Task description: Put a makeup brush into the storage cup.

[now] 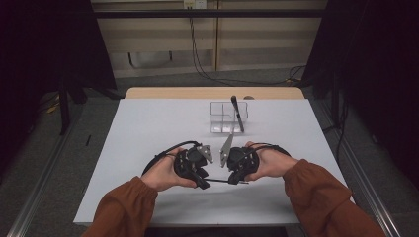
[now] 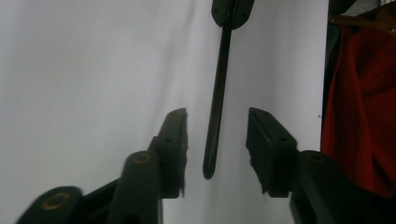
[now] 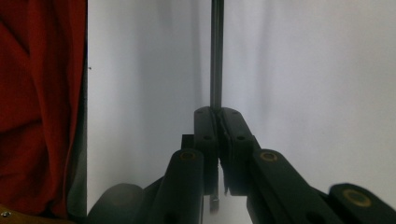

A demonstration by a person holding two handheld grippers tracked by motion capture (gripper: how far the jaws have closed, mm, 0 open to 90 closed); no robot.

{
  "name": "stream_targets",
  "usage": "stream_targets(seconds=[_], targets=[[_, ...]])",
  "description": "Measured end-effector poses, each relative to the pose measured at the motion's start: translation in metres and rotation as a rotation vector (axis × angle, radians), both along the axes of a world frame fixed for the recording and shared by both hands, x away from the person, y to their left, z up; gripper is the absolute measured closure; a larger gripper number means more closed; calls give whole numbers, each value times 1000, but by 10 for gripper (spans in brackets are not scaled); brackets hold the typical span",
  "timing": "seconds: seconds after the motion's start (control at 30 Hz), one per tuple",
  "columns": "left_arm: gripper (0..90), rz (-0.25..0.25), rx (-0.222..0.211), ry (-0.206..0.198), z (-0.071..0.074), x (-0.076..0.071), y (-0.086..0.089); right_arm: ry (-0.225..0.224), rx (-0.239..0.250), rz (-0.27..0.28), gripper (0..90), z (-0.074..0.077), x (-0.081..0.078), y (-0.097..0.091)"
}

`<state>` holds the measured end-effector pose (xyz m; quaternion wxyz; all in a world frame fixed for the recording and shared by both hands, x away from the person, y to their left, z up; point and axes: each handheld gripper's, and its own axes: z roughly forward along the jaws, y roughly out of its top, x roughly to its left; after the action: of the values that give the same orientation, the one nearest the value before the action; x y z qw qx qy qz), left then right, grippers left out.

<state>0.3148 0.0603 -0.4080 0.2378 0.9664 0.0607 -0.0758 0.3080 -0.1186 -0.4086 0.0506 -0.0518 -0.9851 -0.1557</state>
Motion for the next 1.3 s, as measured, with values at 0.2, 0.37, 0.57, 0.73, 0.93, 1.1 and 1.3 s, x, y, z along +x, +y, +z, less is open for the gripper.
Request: stream_targets(seconds=[0.2, 0.37, 0.57, 0.73, 0.93, 1.1, 1.3], targets=[[713, -5, -13, 28, -4, -3, -3, 10, -7, 19, 863, 2, -4, 1], [803, -8, -9, 27, -4, -2, -2, 7, -1, 16, 862, 1, -3, 0], [843, -3, -30, 6, -2, -3, -1, -20, 14, 20, 857, 2, -3, -1], [855, -13, -25, 13, -2, -4, -1, -24, 32, 22, 842, 1, 0, -3], [856, 7, -35, 31, -2, -2, 1, 1, 52, 6, 781, 1, 2, -5], [856, 29, -44, 33, -4, -2, 2, 13, 81, -13, 690, 0, 3, -8], [856, 31, -52, 29, -2, -2, 5, 10, 113, -44, 527, 1, 4, -12]])
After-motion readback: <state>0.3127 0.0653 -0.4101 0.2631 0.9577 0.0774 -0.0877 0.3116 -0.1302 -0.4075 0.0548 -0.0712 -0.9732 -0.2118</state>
